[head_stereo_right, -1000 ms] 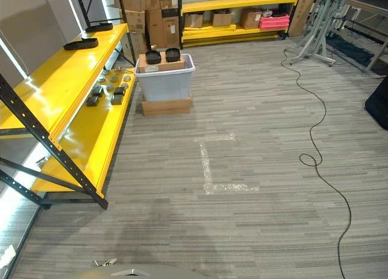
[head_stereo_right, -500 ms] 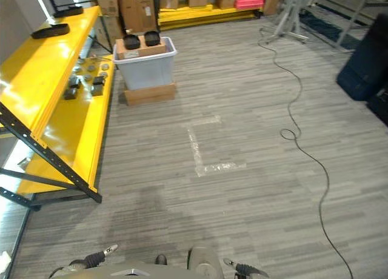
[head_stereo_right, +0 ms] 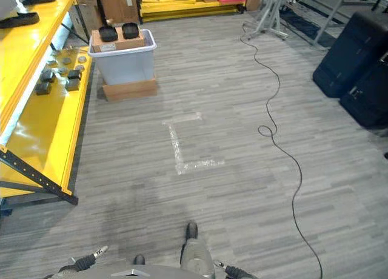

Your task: Move parts from the plastic box to the shelf.

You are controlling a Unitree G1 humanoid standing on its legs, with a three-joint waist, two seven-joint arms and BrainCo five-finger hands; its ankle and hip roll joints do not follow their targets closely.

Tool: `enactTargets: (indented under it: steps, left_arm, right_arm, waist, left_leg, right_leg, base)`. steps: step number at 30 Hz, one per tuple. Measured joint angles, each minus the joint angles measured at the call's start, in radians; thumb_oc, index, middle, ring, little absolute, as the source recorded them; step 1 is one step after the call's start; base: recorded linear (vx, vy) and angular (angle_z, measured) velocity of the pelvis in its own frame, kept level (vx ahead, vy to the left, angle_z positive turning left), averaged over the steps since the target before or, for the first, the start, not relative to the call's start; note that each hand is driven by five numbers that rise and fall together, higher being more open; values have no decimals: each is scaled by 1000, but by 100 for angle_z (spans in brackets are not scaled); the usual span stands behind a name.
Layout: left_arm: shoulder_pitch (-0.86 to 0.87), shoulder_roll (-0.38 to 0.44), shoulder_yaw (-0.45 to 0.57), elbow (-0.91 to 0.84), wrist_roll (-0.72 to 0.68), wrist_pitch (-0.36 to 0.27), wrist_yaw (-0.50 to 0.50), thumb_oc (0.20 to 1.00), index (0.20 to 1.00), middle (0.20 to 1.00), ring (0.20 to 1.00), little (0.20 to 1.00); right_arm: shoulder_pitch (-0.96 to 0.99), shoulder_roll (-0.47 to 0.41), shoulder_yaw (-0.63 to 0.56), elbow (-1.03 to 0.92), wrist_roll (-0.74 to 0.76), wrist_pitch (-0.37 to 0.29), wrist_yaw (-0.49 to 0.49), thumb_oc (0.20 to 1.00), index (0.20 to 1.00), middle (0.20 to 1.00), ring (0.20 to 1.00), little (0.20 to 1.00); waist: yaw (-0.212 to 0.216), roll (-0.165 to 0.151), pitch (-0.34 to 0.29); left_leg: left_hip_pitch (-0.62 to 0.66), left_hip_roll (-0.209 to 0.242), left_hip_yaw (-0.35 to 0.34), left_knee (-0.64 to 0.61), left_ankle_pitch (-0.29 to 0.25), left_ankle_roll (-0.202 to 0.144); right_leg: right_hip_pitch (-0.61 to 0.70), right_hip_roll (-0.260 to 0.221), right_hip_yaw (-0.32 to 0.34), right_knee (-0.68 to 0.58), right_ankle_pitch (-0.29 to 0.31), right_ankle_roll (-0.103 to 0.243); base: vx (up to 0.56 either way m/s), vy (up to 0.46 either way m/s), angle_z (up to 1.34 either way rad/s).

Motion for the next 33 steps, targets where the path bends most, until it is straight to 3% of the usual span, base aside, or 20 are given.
enactTargets:
  steps: [4,8,9,10,12,13,15,16,17,20,22,23,24,25,27,28,29,31,32,33]
  left_arm:
    - [16,-12,63,0,-66,1,-20,1000,1000,1000,1000,1000]
    - [-12,0,122,22,-135,-11,-21,1000,1000,1000,1000,1000]
    - [-45,6,143,34,-153,-15,-21,1000,1000,1000,1000,1000]
    - [-48,14,157,29,-164,-12,-20,1000,1000,1000,1000,1000]
    - [-63,34,167,22,-168,-10,-25,1000,1000,1000,1000,1000]
    - [-72,14,157,24,-168,-11,-30,1000,1000,1000,1000,1000]
    - [-61,1,150,27,-178,-3,-34,1000,1000,1000,1000,1000]
    - [-57,-8,147,52,-190,1,-32,1000,1000,1000,1000,1000]
    - [-64,-1,149,82,-208,1,-30,1000,1000,1000,1000,1000]
    - [12,-1,242,110,-208,-2,-18,1000,1000,1000,1000,1000]
    - [21,-8,258,116,-206,9,4,1000,1000,1000,1000,1000]
    - [20,-18,243,102,-196,10,6,1000,1000,1000,1000,1000]
    - [52,-51,179,69,-182,5,-1,1000,1000,1000,1000,1000]
    - [59,-55,145,49,-174,-4,-9,1000,1000,1000,1000,1000]
    - [26,-17,115,26,-164,-16,-9,1000,1000,1000,1000,1000]
    - [14,-24,81,18,-165,-18,-12,1000,1000,1000,1000,1000]
    - [18,-37,70,17,-166,-15,-14,1000,1000,1000,1000,1000]
    - [-8,-30,72,10,-168,-14,-13,1000,1000,1000,1000,1000]
    - [-9,-26,75,8,-171,-11,-13,1000,1000,1000,1000,1000]
    - [-51,4,79,27,-177,-5,-15,1000,1000,1000,1000,1000]
  right_arm:
    - [-6,-45,30,-14,-3,5,-5,1000,1000,1000,1000,1000]
    - [-3,-60,45,-43,-10,26,-8,1000,1000,1000,1000,1000]
    - [-6,-56,39,-36,-10,30,-10,1000,1000,1000,1000,1000]
    - [-7,-47,44,-38,-8,44,-18,1000,1000,1000,1000,1000]
    - [5,-31,45,-25,-6,51,-30,1000,1000,1000,1000,1000]
    - [-23,-36,36,29,-7,64,-30,1000,1000,1000,1000,1000]
    - [-48,-80,49,16,-13,75,-42,1000,1000,1000,1000,1000]
    - [-53,-95,87,6,-23,69,-43,1000,1000,1000,1000,1000]
    - [-64,-92,116,3,-46,81,-43,1000,1000,1000,1000,1000]
    - [-39,-98,155,-25,-83,78,-41,1000,1000,1000,1000,1000]
    - [-70,-81,153,24,-89,82,-41,1000,1000,1000,1000,1000]
    - [-33,-65,154,26,-88,78,-41,1000,1000,1000,1000,1000]
    - [15,-85,162,-7,-86,77,-42,1000,1000,1000,1000,1000]
    - [36,-99,161,-26,-87,70,-43,1000,1000,1000,1000,1000]
    - [22,-25,158,-52,-76,79,-54,1000,1000,1000,1000,1000]
    - [10,-45,153,-55,-77,81,-50,1000,1000,1000,1000,1000]
    - [9,-82,169,-82,-79,78,-45,1000,1000,1000,1000,1000]
    - [12,-96,182,-120,-79,64,-39,1000,1000,1000,1000,1000]
    - [11,-88,183,-123,-79,57,-37,1000,1000,1000,1000,1000]
    - [-10,-70,182,-121,-78,38,-23,1000,1000,1000,1000,1000]
  waist:
    - [14,23,-51]
    - [33,-43,-97]
    - [32,-53,-86]
    - [46,-61,-80]
    - [51,-96,-63]
    - [80,-84,-40]
    - [77,-13,4]
    - [63,36,1]
    - [71,83,17]
    - [133,66,11]
    - [180,4,2]
    - [175,-44,-17]
    - [148,60,-56]
    - [131,120,-97]
    - [112,25,-90]
    - [107,40,-99]
    - [107,83,-113]
    - [93,94,-106]
    - [88,94,-103]
    - [48,63,-70]
  left_leg:
    - [25,70,7,89,-3,-24]
    - [-195,84,-2,475,94,-113]
    - [-310,86,6,658,145,-119]
    - [-380,81,-18,767,214,-118]
    - [-538,19,7,893,222,-100]
    - [-566,1,59,727,193,-84]
    - [-550,-15,81,473,162,-89]
    - [-486,-30,109,78,172,-106]
    - [-481,-19,89,-112,197,-118]
    - [-520,70,103,-96,196,-113]
    - [-534,29,144,133,147,-42]
    - [-450,-90,199,289,93,67]
    - [-296,-85,176,213,42,121]
    - [-244,-52,138,128,64,110]
    - [-220,-164,170,160,55,142]
    - [-205,-173,176,157,37,160]
    - [-182,-157,166,119,49,140]
    - [-146,-143,132,58,40,107]
    - [-138,-135,131,55,10,53]
    - [-157,-135,124,151,-60,69]
  right_leg:
    - [60,99,-25,-9,-42,-79]
    - [102,128,-38,-81,-53,-119]
    - [98,133,-33,-77,-28,-186]
    - [98,139,-34,-78,-26,-203]
    - [113,119,-11,-154,-41,-200]
    - [133,136,4,-174,-112,-142]
    - [166,117,-21,-136,-76,-181]
    - [181,147,-22,-190,-87,-163]
    - [210,188,-3,-203,-90,-159]
    - [289,180,69,-193,-129,-141]
    - [296,116,136,-211,-153,-103]
    - [334,14,43,-155,-190,-31]
    - [234,49,-12,188,-201,-8]
    - [150,72,-42,385,-246,-1]
    - [-28,-60,49,784,-259,9]
    - [-97,-68,60,877,-237,-14]
    - [-153,-30,48,813,-228,-24]
    - [-213,41,-7,636,-228,-35]
    - [-222,66,-24,477,-211,-45]
    - [-184,67,-68,170,-173,6]
  base:
    - [327,-246,9]
    - [225,-258,18]
    - [206,-148,22]
    - [254,-66,17]
    - [274,10,10]
    - [375,76,-27]
    - [603,213,-48]
    - [778,316,-30]
    - [967,417,-51]
    - [812,387,-90]
    - [592,284,-88]
    - [547,356,-2]
    - [552,413,32]
    - [416,330,34]
    - [327,178,15]
    - [289,33,-13]
    - [380,-92,-14]
    - [542,-201,6]
    - [456,-157,48]
    - [868,-325,78]
